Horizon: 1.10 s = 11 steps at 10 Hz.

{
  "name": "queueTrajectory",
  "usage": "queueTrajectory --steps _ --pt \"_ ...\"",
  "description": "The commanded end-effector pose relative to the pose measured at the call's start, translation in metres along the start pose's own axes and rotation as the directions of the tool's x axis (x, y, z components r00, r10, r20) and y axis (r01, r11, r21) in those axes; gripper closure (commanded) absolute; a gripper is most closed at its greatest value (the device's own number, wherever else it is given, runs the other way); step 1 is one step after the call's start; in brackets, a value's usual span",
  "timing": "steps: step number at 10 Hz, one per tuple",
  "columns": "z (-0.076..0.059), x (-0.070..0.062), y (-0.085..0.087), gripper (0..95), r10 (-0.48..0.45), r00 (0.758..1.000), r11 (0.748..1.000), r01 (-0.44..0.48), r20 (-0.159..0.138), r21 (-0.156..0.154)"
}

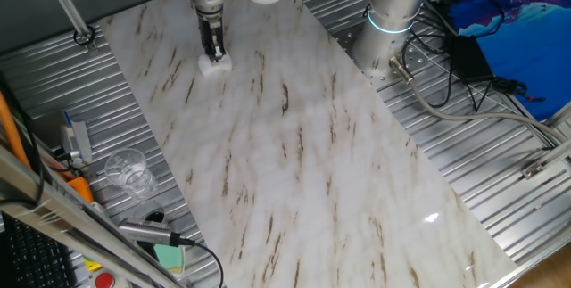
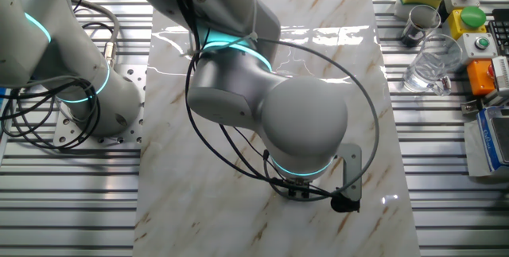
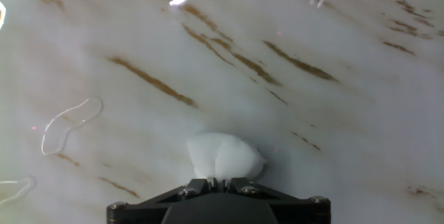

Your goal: Clean the tabletop with a sponge

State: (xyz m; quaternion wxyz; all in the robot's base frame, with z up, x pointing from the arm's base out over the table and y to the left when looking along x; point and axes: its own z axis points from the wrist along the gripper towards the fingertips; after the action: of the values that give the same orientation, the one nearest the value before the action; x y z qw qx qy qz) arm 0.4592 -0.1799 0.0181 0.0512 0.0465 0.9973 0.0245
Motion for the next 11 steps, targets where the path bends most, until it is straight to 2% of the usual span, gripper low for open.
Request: queueTrajectory --steps 1,4,9,11 --pt "0.0012 -0.0019 0.0057 95.0 0.004 1.0 1.0 -0.004 0.006 -0.008" --pt "0.0023 -0.0042 0.0092 95.0 0.004 1.0 0.999 -0.003 0.021 -0.049" --pt "0.0021 -0.0043 0.0095 95.0 -0.03 1.0 0.999 0.03 0.004 -0.041" --pt "0.0007 -0.0049 0.0096 95.0 -0.078 0.997 0.997 0.078 -0.005 -0.023"
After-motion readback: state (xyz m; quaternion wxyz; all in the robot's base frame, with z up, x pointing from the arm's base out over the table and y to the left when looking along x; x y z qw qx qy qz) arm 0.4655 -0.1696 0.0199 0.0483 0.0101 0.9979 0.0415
